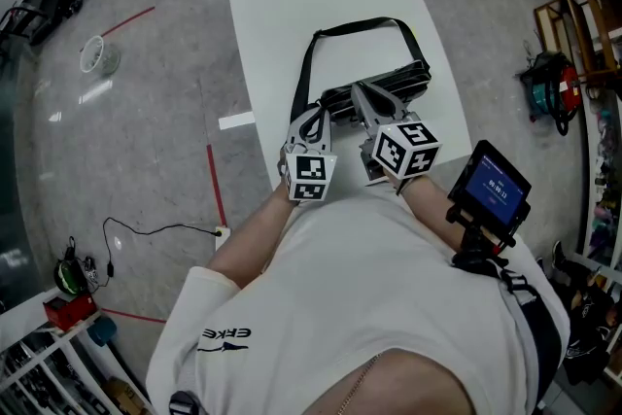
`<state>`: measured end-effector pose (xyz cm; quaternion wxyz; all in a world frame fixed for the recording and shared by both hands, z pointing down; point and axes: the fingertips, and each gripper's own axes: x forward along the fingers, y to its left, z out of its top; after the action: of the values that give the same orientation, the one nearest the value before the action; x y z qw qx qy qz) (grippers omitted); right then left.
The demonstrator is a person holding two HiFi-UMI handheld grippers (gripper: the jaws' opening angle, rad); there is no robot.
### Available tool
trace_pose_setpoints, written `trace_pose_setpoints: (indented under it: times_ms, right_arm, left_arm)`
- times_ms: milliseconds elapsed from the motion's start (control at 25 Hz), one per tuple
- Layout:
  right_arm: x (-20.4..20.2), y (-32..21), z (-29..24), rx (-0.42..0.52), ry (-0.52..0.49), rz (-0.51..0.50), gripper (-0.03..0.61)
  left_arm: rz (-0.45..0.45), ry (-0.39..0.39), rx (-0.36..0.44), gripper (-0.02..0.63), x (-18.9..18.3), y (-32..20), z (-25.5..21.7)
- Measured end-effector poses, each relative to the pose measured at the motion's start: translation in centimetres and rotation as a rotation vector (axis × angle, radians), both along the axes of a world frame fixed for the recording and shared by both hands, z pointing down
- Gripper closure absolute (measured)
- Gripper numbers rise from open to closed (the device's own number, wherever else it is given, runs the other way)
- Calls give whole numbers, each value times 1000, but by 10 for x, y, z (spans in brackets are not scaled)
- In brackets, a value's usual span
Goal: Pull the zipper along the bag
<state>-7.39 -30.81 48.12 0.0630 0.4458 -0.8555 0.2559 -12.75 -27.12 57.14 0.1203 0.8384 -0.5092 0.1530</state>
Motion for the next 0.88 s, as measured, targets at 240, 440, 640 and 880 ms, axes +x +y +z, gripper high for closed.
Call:
trace_pose_setpoints:
  times_ms: [240,440,640,880]
  right_arm:
    - [-3,1,2,0,18,-7,569]
    - [-8,3,3,2,36,-21,569]
    - [-13,5,6,7,74,-42,569]
    - [-16,7,11,17,143,-62,568]
  left_arm:
    - [9,0,9,611,5,-3,-1]
    - [20,8,9,611,11,-4,-3]
    - [35,15,7,611,17,-5,-2]
    - [56,23,20,611,25,-6,-5]
